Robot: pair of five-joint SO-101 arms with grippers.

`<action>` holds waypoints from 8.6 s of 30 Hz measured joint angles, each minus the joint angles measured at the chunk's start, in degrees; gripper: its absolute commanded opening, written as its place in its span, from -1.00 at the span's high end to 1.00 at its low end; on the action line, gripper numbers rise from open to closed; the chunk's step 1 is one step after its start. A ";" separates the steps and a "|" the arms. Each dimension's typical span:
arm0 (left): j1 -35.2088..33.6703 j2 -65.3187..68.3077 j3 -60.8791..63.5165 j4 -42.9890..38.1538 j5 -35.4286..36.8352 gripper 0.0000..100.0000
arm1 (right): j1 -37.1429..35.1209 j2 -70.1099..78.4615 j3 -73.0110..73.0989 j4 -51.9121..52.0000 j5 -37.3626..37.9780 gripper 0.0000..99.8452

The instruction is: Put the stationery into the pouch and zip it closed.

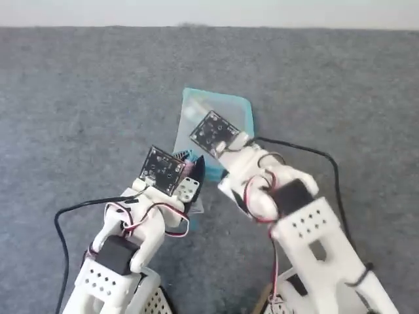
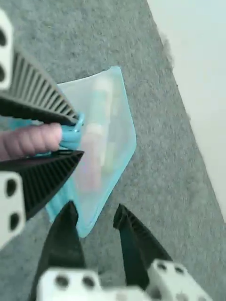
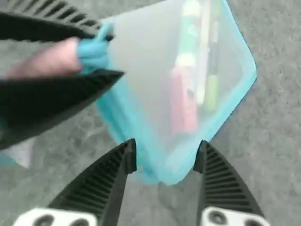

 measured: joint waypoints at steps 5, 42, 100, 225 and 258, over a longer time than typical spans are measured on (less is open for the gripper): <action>0.00 0.00 0.00 0.00 0.09 0.83 | 1.32 8.53 0.18 -7.21 0.62 0.59; -12.13 0.00 0.00 -3.52 -1.41 0.41 | 13.19 16.00 -0.26 -4.75 -9.14 0.98; -17.58 0.00 20.40 -37.98 6.24 0.78 | 13.54 -7.74 24.35 -22.86 -14.42 0.99; -34.73 -0.26 20.40 -3.78 6.33 0.78 | 62.77 -62.24 53.36 14.24 -9.23 0.99; -17.41 -21.63 20.22 27.69 6.33 0.78 | 62.77 -62.24 53.36 14.24 -9.23 0.99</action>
